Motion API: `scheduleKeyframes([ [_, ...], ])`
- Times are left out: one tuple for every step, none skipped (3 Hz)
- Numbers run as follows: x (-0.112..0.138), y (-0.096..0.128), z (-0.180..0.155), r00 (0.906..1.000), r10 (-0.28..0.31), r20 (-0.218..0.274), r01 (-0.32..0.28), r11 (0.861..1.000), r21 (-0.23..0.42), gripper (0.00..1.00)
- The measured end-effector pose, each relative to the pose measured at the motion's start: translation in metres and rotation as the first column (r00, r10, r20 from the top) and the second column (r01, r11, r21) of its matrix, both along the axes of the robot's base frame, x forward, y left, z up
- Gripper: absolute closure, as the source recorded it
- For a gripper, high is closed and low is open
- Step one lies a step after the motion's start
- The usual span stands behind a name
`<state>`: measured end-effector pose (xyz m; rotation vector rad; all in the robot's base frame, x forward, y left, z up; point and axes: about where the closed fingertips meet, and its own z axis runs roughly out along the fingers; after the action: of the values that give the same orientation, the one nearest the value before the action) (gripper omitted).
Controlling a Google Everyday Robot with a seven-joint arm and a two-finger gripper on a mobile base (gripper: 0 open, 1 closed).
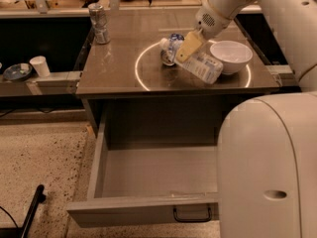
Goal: Pick blue plastic bottle from top drawer and place on counter
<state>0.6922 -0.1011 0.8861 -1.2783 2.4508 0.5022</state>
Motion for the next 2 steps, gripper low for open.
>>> scheduleKeyframes([
  [0.015,-0.005,0.016,0.9917,-0.128,-0.010,0.129,0.987,0.093,1.00],
  [0.030,0.000,0.019,0.9632,-0.264,-0.054,0.266,0.962,0.059,1.00],
])
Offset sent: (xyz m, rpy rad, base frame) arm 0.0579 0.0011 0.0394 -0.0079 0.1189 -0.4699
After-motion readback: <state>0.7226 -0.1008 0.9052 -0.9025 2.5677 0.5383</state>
